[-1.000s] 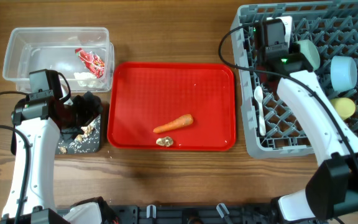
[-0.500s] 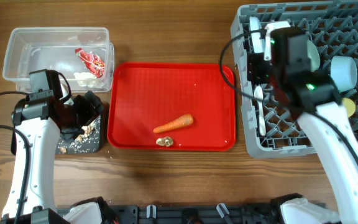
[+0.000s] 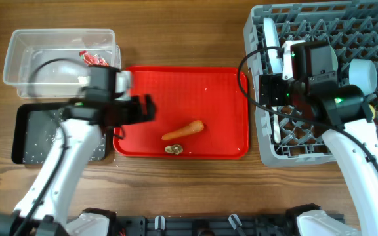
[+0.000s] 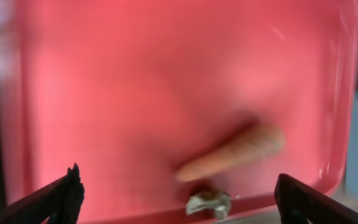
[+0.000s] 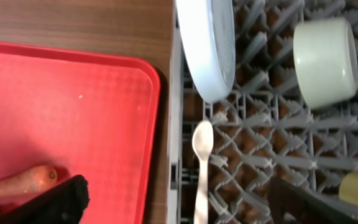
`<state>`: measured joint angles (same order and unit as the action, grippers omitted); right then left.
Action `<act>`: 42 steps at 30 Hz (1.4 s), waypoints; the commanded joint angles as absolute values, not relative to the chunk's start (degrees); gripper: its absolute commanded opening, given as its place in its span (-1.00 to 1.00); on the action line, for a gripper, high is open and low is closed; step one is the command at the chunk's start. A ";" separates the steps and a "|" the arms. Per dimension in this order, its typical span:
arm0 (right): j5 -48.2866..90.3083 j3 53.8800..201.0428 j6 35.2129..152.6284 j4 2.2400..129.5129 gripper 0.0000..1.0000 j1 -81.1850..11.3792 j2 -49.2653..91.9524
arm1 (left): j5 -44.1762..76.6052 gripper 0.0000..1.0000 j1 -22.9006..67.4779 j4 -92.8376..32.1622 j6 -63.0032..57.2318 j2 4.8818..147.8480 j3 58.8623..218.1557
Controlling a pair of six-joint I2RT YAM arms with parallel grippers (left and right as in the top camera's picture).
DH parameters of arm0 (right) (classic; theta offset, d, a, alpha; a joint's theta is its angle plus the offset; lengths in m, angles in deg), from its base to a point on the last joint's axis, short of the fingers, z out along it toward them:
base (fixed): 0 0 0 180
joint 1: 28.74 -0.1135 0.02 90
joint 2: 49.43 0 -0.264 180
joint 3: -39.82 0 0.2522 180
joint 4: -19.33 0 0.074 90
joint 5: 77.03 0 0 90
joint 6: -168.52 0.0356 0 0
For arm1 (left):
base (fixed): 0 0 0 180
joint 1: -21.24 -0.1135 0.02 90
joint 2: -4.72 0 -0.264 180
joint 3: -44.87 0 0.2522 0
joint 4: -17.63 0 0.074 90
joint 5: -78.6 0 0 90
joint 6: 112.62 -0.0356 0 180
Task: Sort waste into correct bins and load items into the dishwasher rack
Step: 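Reach the left gripper to the carrot on the red tray and grasp it, then carry the carrot left and release it onto the black tray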
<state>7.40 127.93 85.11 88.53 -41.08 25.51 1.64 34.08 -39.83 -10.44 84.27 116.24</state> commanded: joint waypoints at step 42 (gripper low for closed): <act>10.53 128.15 90.53 91.46 0.95 -32.03 25.16 | -24.72 -0.43 56.66 -26.74 -19.44 102.10 116.85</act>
<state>9.59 127.93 89.46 91.37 -32.16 25.51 -18.49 56.99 -26.72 -23.18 107.08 116.63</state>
